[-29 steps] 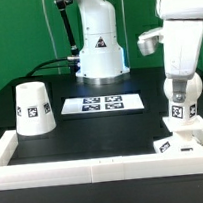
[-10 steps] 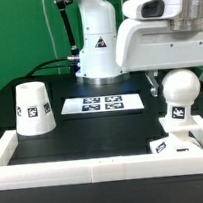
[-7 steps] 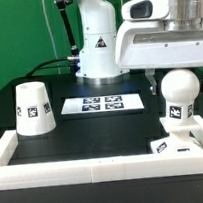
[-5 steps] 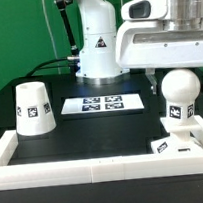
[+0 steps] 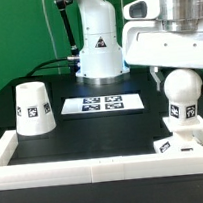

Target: Assemble lamp

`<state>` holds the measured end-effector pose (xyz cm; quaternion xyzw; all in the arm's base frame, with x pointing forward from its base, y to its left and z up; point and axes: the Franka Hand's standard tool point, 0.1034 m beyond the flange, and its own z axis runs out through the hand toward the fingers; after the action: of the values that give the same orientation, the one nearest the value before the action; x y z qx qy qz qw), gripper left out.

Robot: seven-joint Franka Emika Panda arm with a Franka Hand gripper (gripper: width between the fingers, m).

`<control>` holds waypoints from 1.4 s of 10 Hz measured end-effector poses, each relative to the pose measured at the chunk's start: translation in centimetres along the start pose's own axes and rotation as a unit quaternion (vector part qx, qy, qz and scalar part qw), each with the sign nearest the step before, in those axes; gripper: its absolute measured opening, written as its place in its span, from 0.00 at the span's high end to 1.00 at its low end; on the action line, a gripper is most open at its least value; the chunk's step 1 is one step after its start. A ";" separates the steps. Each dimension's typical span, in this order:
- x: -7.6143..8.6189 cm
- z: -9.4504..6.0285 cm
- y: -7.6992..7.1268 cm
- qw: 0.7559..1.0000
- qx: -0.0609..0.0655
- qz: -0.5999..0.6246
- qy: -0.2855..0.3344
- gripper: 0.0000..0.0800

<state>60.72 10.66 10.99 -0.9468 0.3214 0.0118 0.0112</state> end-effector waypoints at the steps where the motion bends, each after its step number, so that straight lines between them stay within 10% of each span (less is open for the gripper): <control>1: 0.2 0.0 0.2 1.000 0.013 0.021 0.006 0.28; 14: -0.4 -0.2 -0.3 0.906 0.042 0.420 -0.028 0.28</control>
Offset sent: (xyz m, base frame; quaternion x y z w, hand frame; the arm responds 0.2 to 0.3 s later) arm 0.0041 0.0051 0.0006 0.0412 0.0021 0.2406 0.9697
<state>60.63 11.15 11.19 -0.7221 0.6891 0.0282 0.0542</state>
